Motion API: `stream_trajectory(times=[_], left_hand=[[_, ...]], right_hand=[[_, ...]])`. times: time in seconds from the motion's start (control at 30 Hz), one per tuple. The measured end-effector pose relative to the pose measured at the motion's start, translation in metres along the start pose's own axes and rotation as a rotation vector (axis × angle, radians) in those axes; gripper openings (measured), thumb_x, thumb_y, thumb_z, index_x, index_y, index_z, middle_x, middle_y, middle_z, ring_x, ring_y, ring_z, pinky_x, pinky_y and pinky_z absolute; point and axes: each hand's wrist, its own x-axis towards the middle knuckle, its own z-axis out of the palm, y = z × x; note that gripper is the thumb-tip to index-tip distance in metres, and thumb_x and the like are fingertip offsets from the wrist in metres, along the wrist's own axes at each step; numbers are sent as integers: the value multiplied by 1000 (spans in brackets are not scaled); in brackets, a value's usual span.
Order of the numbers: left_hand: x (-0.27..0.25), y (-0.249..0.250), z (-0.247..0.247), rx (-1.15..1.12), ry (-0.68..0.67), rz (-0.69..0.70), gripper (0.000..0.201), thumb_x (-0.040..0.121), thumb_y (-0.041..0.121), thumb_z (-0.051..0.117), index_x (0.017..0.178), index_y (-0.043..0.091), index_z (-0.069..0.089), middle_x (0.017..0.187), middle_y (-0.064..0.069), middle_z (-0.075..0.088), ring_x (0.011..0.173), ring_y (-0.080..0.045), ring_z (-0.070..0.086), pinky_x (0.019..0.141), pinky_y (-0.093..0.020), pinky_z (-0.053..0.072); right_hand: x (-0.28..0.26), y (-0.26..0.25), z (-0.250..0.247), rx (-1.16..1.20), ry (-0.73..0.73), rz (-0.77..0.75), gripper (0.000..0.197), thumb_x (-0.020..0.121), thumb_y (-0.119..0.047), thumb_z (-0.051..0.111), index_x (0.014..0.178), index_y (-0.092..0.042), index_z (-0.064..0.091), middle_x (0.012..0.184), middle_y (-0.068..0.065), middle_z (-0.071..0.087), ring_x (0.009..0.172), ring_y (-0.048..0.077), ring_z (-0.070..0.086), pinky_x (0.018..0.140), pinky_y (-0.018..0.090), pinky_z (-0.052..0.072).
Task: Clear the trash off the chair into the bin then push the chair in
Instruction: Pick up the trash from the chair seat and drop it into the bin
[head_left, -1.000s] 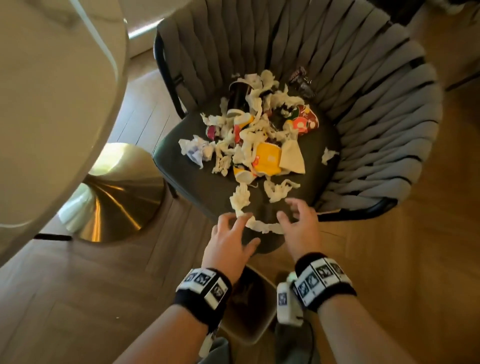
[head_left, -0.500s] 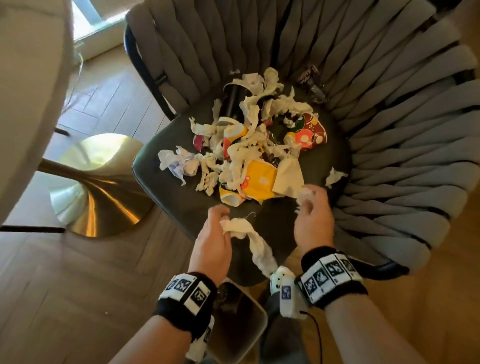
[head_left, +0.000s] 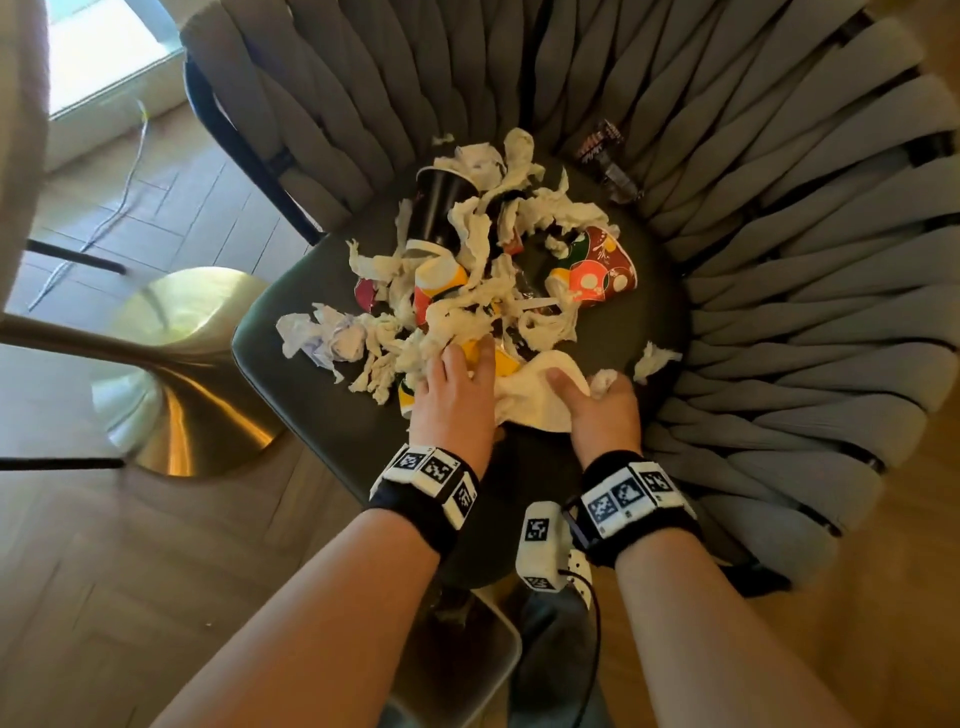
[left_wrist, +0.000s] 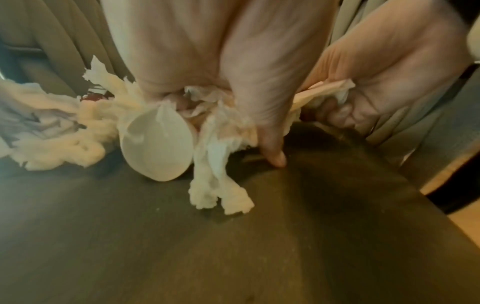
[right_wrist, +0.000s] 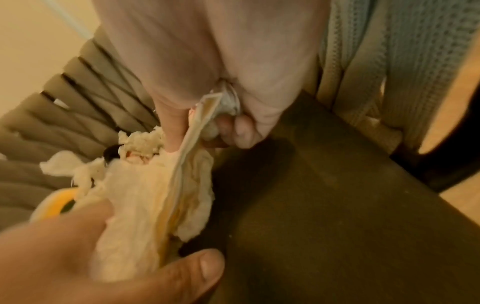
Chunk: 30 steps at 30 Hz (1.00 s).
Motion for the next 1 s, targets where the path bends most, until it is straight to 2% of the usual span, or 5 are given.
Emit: stream_trajectory(times=[0.17,0.47,0.6,0.8,1.0], left_hand=[[-11,-4,-2,-96,93,131,77,93,7,54,159,9,14,135,-16,39,119,-35,47,95,-43,48],[-99,-31,-54,-722,530,103,48,91,30,54,134,9,57,112,-4,46,91,-1,40,87,-4,36],[-170,-43,-56,-845,578,56,41,92,32,52,124,10,64,105,2,49,89,1,51,78,-4,39],[-286,-71,25,-920,263,-37,38,88,37,50,118,19,65,104,8,51,90,-2,57,77,-17,51],[-332,-85,141,-844,-74,-300,27,92,26,60,119,25,65,104,11,51,89,-6,57,78,-27,53]], right_hand=[[-12,-2,-14,217,69,-37,54,87,-37,74,133,-13,57,119,5,68,103,21,67,92,41,57],[-115,-18,-46,355,34,-204,41,95,-42,60,133,-27,57,115,-4,69,102,11,68,78,28,60],[-177,9,-60,303,14,-219,38,95,-45,60,129,-30,59,109,-8,71,94,7,71,71,23,60],[-243,115,-58,-1,-48,-170,35,96,-42,59,127,-25,56,107,-4,66,90,9,65,61,18,52],[-231,252,-5,-426,-190,-10,51,100,-40,53,144,-16,47,136,7,60,122,27,57,100,38,45]])
